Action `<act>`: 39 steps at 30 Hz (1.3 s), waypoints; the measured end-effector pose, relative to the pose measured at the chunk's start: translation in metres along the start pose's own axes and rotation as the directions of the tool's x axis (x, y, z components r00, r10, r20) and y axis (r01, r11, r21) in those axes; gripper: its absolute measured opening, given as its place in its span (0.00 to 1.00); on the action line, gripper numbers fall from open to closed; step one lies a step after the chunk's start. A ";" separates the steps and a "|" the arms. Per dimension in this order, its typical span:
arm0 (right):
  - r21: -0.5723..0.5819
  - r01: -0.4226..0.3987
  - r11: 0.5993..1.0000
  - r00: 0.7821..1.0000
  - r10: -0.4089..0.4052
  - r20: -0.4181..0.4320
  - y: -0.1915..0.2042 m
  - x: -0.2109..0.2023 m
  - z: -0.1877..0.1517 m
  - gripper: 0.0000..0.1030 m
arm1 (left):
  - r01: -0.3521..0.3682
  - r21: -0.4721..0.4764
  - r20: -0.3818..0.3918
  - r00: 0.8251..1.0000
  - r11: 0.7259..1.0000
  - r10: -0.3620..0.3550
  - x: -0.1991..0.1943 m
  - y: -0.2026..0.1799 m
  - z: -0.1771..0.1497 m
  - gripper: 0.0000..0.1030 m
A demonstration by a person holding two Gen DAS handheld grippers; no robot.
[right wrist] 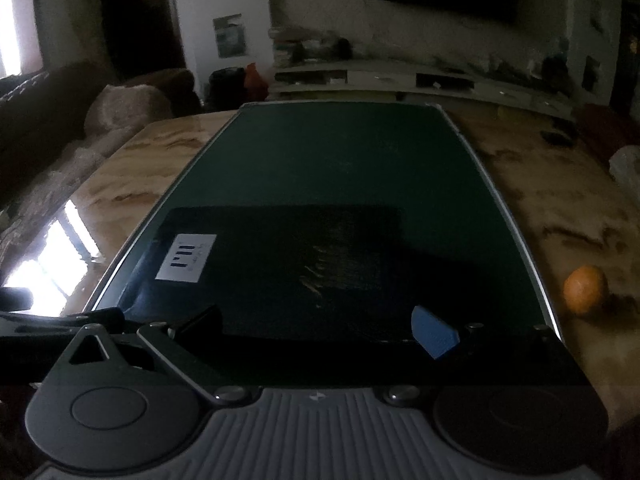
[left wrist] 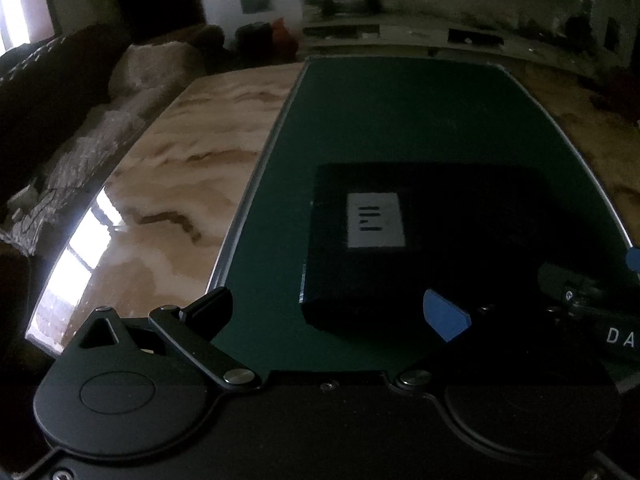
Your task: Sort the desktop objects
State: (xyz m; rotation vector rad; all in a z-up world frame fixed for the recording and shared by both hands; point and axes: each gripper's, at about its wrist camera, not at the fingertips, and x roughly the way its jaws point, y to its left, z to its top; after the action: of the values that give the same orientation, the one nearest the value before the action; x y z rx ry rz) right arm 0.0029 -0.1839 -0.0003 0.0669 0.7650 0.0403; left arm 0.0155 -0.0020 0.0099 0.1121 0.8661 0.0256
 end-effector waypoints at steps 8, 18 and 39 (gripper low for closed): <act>0.031 0.021 0.999 1.000 -0.021 0.000 -0.023 -0.001 0.000 1.00 | 0.019 0.032 0.002 1.000 0.999 -0.019 -0.001 -0.022 0.002 1.00; 0.048 0.030 0.998 1.000 -0.030 -0.001 -0.041 0.000 0.002 1.00 | 0.022 0.057 0.009 1.000 0.998 -0.023 -0.002 -0.039 0.008 1.00; 0.035 -0.026 0.999 0.999 0.028 -0.045 -0.024 0.015 0.010 1.00 | -0.028 0.040 -0.009 1.000 0.999 0.028 0.006 -0.021 0.010 1.00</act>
State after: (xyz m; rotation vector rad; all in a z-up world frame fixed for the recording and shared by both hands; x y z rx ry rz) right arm 0.0212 -0.2072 -0.0052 0.1090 0.8103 0.0547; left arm 0.0266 -0.0230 0.0092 0.1612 0.8744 0.0351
